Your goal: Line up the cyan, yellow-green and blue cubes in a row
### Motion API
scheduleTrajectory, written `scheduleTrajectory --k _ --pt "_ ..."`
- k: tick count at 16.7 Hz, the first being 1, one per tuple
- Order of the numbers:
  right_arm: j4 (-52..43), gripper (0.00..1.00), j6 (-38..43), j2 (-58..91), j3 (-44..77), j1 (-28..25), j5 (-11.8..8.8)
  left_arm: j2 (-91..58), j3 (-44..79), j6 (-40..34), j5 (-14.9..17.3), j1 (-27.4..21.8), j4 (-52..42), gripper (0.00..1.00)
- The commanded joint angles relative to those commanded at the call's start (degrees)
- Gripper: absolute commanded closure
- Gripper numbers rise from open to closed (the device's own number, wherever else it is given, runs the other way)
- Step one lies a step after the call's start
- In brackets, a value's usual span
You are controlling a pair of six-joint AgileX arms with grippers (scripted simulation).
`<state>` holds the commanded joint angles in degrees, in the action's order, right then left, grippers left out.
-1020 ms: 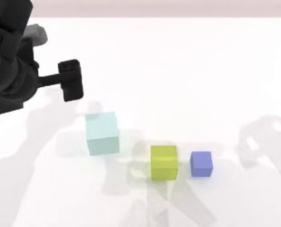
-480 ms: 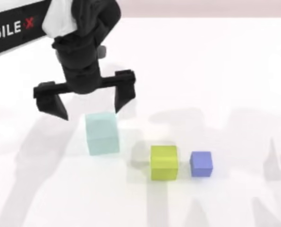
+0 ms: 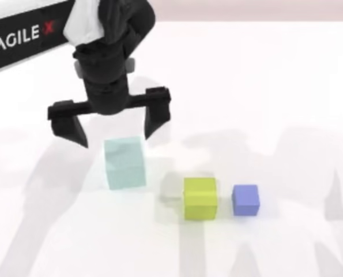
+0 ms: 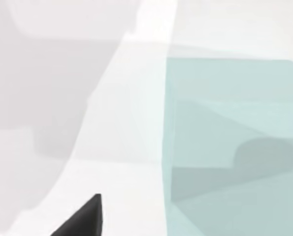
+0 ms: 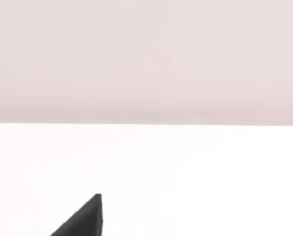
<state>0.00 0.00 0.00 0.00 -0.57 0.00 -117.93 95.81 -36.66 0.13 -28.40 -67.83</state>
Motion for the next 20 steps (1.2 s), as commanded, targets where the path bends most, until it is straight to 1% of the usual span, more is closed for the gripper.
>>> scheduleTrajectory --k 3,8,10,14,20 --pt "0.00 0.00 0.00 0.00 0.00 0.00 0.00 -1.26 -2.93 0.16 -0.02 -0.08 3.98 0.00" --pt "0.00 0.00 0.00 0.00 0.00 0.00 0.00 -5.14 -10.38 0.16 0.02 -0.13 15.84 0.00" --pt "0.00 0.00 0.00 0.00 0.00 0.00 0.00 -5.96 -11.77 0.12 0.02 -0.16 17.69 0.00" --pt "0.00 0.00 0.00 0.00 0.00 0.00 0.00 -5.99 -11.83 0.12 0.02 -0.16 17.77 0.00" --pt "0.00 0.00 0.00 0.00 0.00 0.00 0.00 -5.99 -11.83 0.12 0.02 -0.16 17.77 0.45"
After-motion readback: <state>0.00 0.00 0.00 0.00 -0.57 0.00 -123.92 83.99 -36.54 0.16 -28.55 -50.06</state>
